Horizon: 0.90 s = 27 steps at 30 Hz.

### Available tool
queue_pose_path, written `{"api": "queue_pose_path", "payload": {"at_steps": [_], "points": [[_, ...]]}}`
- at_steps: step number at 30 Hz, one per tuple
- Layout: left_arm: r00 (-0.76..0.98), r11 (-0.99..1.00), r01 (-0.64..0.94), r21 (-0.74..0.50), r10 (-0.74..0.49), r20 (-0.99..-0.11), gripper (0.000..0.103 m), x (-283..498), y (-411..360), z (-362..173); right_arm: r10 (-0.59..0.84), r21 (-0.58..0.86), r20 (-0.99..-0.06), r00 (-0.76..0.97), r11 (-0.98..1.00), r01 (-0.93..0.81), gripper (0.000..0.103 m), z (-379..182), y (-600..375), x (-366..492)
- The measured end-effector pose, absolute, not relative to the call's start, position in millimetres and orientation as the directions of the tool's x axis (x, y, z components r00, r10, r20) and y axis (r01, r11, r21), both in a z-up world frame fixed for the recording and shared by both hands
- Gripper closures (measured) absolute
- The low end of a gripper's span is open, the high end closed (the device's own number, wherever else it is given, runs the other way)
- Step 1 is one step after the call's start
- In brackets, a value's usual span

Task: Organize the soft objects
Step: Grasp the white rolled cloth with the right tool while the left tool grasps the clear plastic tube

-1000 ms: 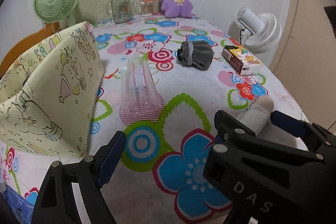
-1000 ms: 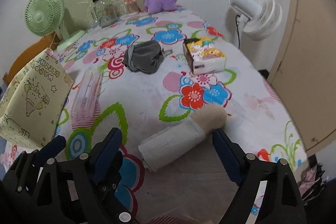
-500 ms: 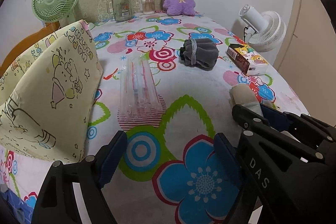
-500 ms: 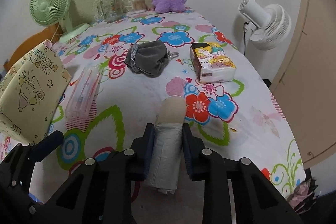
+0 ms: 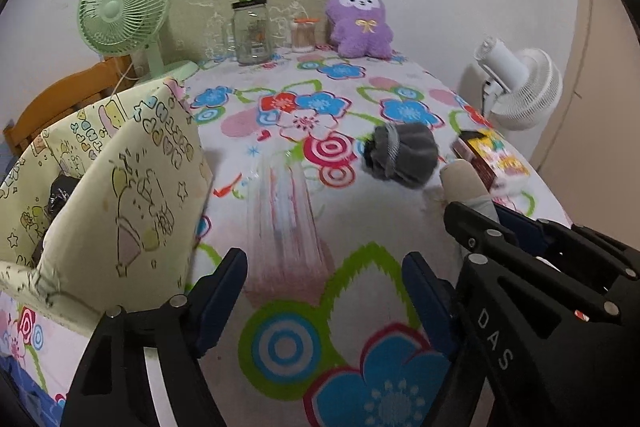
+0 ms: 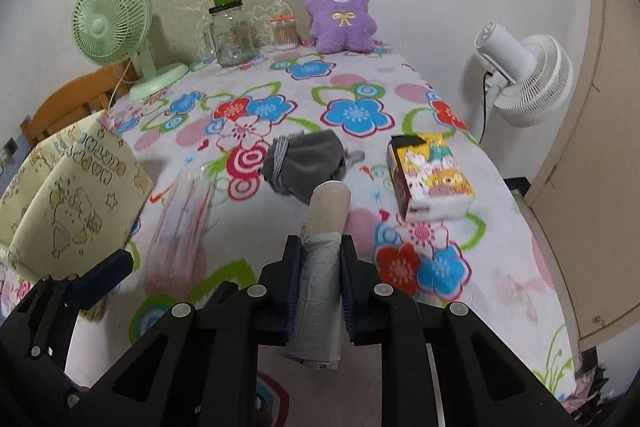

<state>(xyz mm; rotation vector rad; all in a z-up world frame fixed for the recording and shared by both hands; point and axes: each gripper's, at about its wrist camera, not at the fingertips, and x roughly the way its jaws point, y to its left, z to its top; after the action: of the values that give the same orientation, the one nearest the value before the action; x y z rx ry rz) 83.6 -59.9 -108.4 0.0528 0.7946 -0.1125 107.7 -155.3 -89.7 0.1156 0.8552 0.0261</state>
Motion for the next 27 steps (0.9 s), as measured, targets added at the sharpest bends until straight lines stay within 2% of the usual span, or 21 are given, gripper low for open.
{"api": "queue_pose_path", "payload": {"at_steps": [12,17,20,24,27], "points": [[0.678,0.997,0.074,-0.019,-0.064,-0.733,0.027,111.0,-55.3,-114.4,0.075,0.106,-0.738,0.670,0.994,0.006,0.082,-88.8,-154.8,129.9],[0.664,0.998,0.062,-0.030,-0.063,-0.745,0.033,117.3,-53.3,-118.2,0.078,0.107,-0.738,0.670,0.994,0.002,0.082,-90.0,-153.7,135.2],[0.658,0.998,0.060,-0.029,-0.061,-0.750,0.042,119.9,-53.3,-119.9,0.081,0.111,-0.742,0.666,0.994,0.002,0.082,-91.4,-153.7,137.4],[0.660,0.996,0.081,-0.035,-0.080,-0.747,0.063,119.7,-54.0,-120.2,0.084,0.116,-0.744,0.662,0.993,0.004,0.082,-92.5,-154.0,138.2],[0.658,0.995,0.095,-0.034,-0.088,-0.747,0.074,118.7,-54.8,-119.6,0.083,0.115,-0.746,0.661,0.993,0.005,0.082,-92.8,-154.1,137.5]]}}
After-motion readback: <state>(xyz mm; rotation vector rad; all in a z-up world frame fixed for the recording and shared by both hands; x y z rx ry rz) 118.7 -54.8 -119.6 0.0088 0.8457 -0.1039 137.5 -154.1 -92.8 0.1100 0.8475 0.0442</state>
